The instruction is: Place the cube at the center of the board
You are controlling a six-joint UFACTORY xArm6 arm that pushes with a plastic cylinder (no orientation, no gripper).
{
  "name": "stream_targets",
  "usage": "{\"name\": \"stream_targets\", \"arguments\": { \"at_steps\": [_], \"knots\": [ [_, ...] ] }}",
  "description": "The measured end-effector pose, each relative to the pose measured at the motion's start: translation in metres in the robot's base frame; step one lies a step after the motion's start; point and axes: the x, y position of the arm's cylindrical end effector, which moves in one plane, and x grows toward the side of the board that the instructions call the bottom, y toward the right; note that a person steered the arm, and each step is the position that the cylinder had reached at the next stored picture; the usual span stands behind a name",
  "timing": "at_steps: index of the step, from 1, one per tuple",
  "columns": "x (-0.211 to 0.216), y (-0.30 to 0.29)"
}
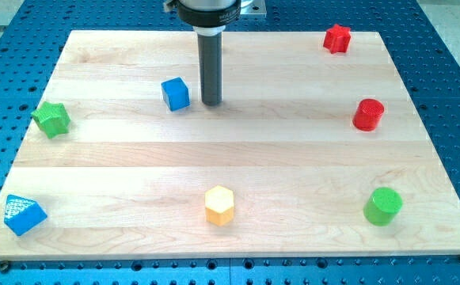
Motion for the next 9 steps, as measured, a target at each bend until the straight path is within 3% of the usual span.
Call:
{"name": "stream_targets", "arguments": {
  "at_steps": [2, 3, 4, 5, 6, 7, 9],
  "knots": [
    [-0.059, -0.069],
    [-0.003, -0.053],
    [0.041, 0.027],
    [0.020, -0.015],
    [0.034, -0.079],
    [0.097, -0.074],
    [0.084, 0.016]
  ]
}}
